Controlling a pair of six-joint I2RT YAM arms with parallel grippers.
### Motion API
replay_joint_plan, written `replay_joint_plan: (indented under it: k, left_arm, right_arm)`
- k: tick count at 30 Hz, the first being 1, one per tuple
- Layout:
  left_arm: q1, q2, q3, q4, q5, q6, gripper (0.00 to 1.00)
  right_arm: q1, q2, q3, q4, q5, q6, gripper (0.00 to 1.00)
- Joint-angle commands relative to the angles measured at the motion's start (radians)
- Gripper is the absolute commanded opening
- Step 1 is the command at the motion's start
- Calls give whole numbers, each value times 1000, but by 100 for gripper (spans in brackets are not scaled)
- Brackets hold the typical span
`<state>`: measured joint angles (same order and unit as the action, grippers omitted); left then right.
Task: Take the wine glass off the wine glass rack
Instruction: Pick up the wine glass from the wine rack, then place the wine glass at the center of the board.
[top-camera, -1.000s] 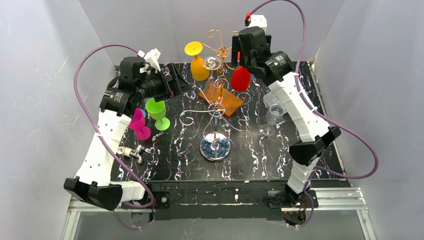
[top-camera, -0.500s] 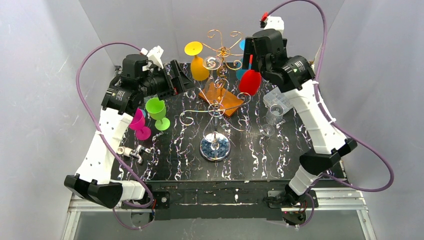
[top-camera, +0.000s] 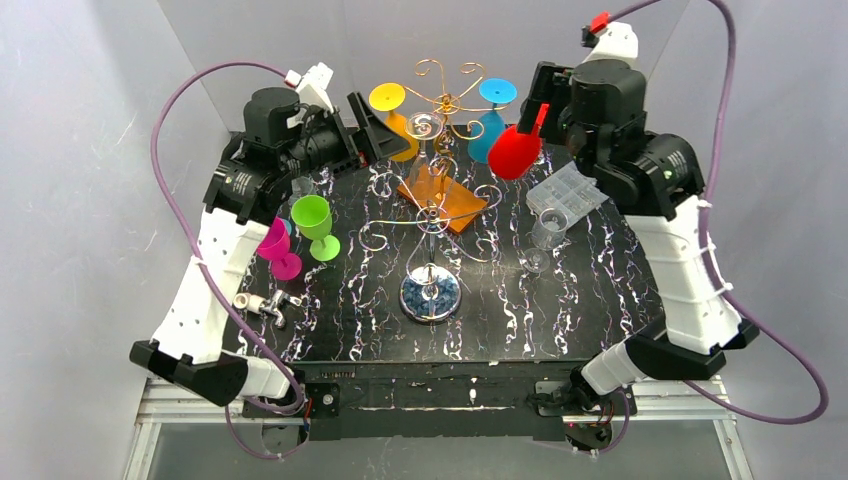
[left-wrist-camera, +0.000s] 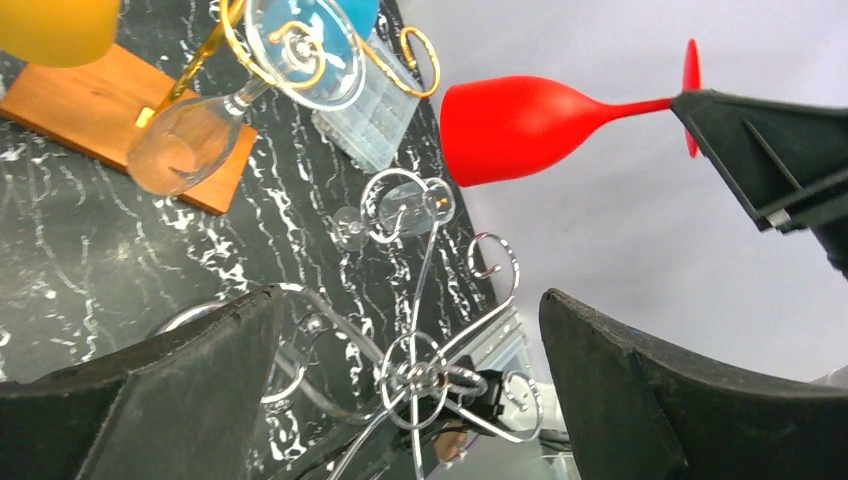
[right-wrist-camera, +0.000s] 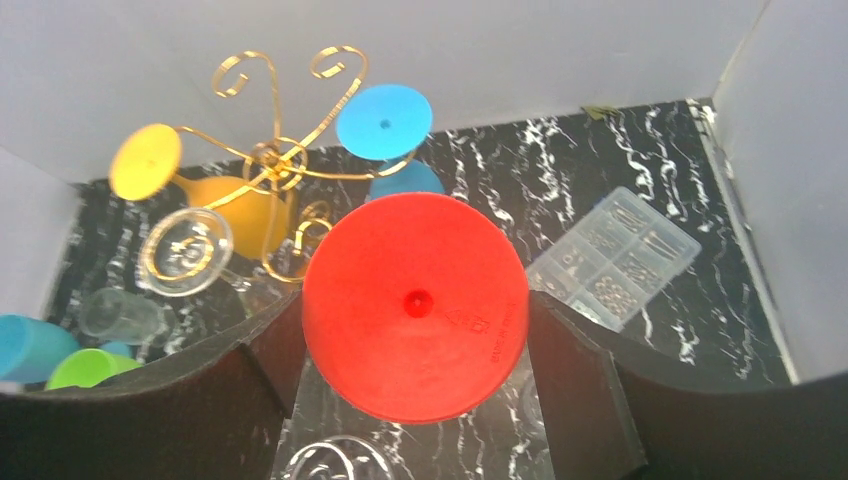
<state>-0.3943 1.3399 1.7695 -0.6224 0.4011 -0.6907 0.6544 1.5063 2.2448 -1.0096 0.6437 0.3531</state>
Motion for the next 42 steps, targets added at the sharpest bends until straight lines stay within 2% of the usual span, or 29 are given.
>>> replay_joint_plan:
  k: [1,3,6,14,22,26,29,36,42]
  left_arm:
    - [-16,35,58,80,25,-78,99]
    - [-17,49,69,110,36,-113,99]
    - [-17,61,59,186,64,-175,94]
    - [-10,100,62,355,142,-288,86]
    - [76,126,54,517,277,-423,72]
    - [106,141,28,653,346,-513,68]
    - [109,160,41,679,385,-535,66]
    - [129,148,33,685,410,-546,63]
    - [138,151,40,693,428,-560,61]
  right_arm:
    - [-6,-65,36,142,-65,26,57]
    - [-6,-80,26,190,-107,33,57]
    - [-6,-96,0,273,-169,58,57]
    - [-6,-86,-31,455,-311,161,59]
    - [-7,-37,8,502,-385,206,62]
    - [-22,-29,2,520,-438,226,63]
    - [-48,-24,-5,534,-494,255,63]
    - [-197,-24,-55,588,-685,370,63]
    - [-394,-36,-262,873,-1028,648,59]
